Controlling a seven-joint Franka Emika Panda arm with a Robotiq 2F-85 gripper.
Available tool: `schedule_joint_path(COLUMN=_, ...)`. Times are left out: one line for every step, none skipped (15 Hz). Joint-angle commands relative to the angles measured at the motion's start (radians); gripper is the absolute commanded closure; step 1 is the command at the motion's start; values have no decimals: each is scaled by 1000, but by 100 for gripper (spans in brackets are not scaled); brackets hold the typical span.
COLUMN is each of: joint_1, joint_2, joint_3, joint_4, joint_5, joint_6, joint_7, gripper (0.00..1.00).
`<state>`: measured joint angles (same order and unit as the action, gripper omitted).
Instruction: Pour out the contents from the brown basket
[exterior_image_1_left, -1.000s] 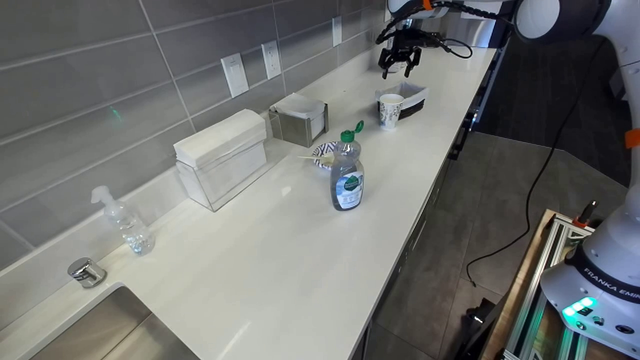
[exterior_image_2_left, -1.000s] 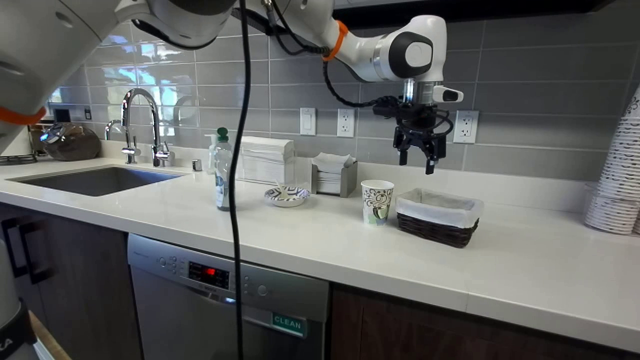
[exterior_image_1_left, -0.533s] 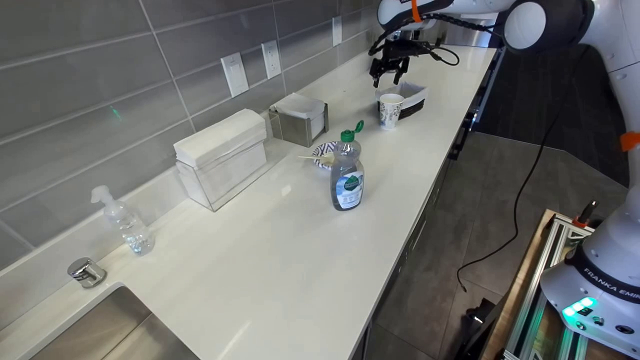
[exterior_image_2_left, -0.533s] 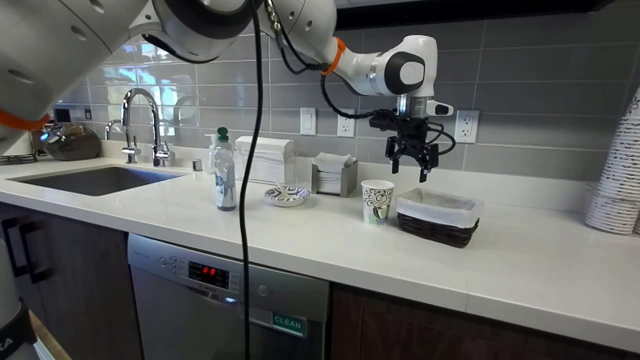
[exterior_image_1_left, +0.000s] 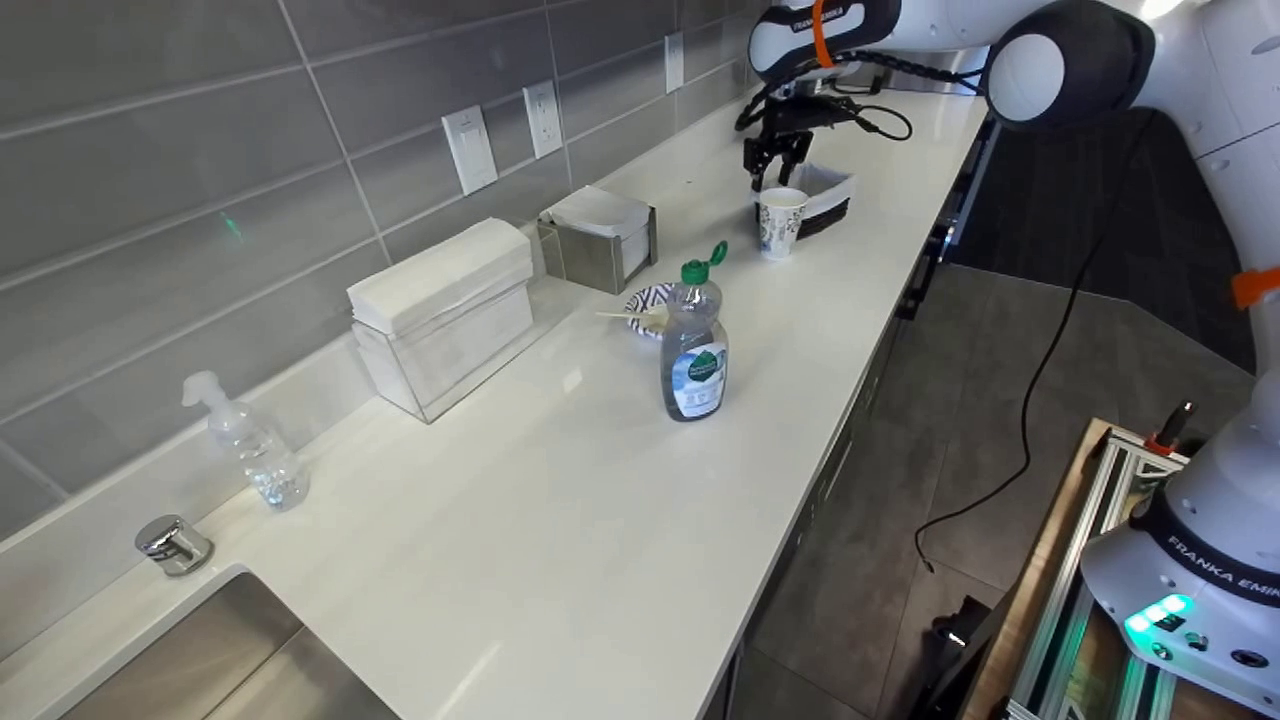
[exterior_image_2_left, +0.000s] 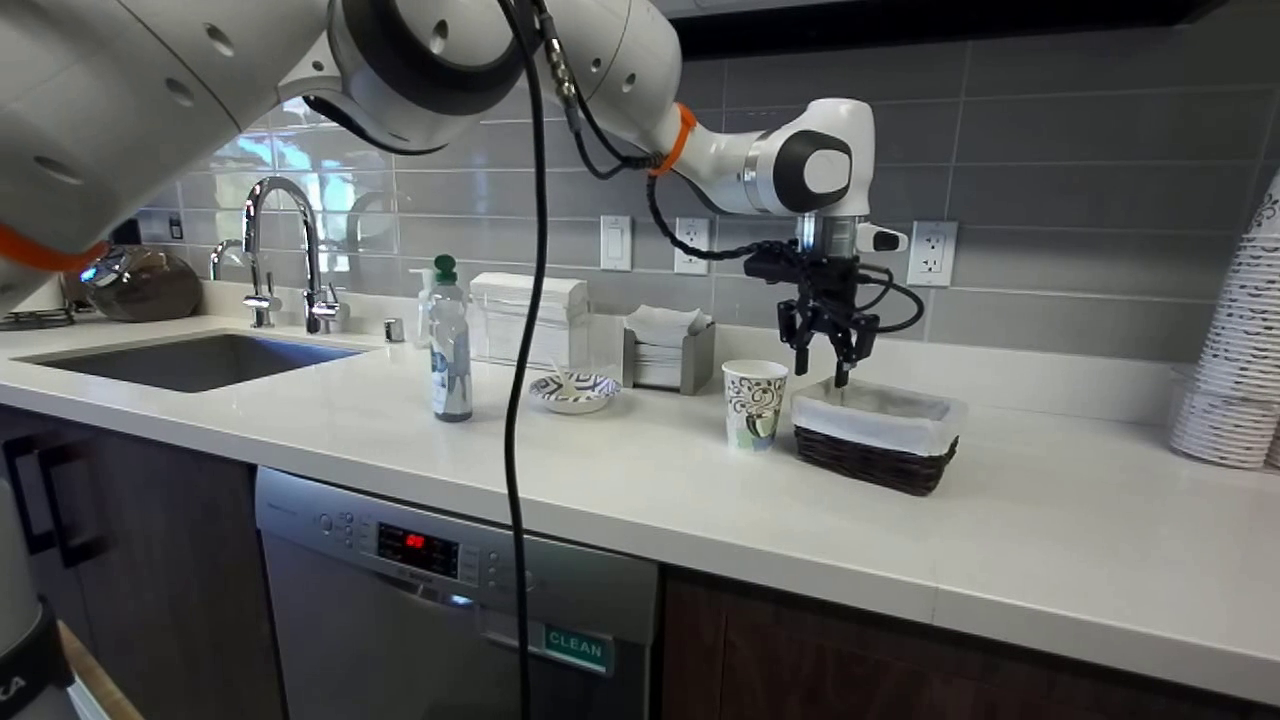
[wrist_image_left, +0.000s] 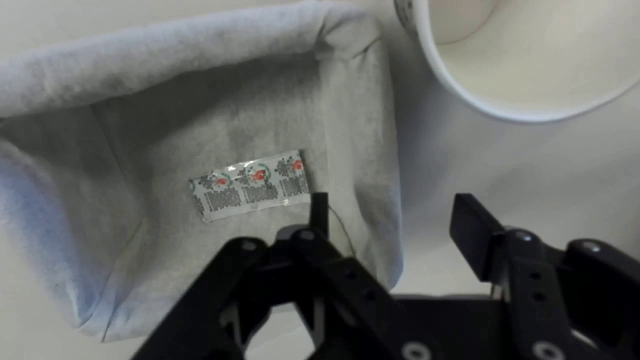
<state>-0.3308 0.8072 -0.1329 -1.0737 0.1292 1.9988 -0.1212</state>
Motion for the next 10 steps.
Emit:
schedule_joint_path(joint_1=-3, joint_2=47, joint_3=3, joint_4=49, joint_5=-5, joint_6=15, joint_7=-20, gripper=56)
schedule_joint_path(joint_1=-3, joint_2=51, joint_3=2, joint_4=51, joint_5=-6, joint_6=16, joint_7=-24, gripper=53)
schedule_joint_path(joint_1=-3, joint_2=54, joint_3=2, joint_4=55, joint_5=-7, joint_6=16, joint_7=-27, gripper=53)
schedule_joint_path(joint_1=-3, joint_2=59, joint_3=1, joint_4=60, joint_5=-7, joint_6=13, joint_7=-32, gripper=51)
schedule_joint_path(joint_1=-3, joint_2=62, joint_3=1, joint_4=63, joint_5=-8, joint_6=13, joint_7=-37, gripper=50)
schedule_joint_path(joint_1=-3, joint_2=64, joint_3=1, joint_4=65, joint_5=-9, joint_6=12, joint_7=-42, gripper=52)
schedule_joint_path(joint_1=-2, joint_2=67, joint_3=1, joint_4=67, joint_5=-9, joint_6=11, joint_7=-45, gripper=52)
schedule_joint_path(joint_1=-2, joint_2=68, joint_3=0, joint_4=67, joint_5=-9, joint_6=11, joint_7=-47, gripper=57)
schedule_joint_path(joint_1=-2, joint_2=68, joint_3=0, joint_4=66, joint_5=-9, joint_6=11, joint_7=-50, gripper=66)
schedule_joint_path(joint_1=-2, joint_2=69, joint_3=1, joint_4=65, joint_5=-9, joint_6=10, joint_7=-57, gripper=68)
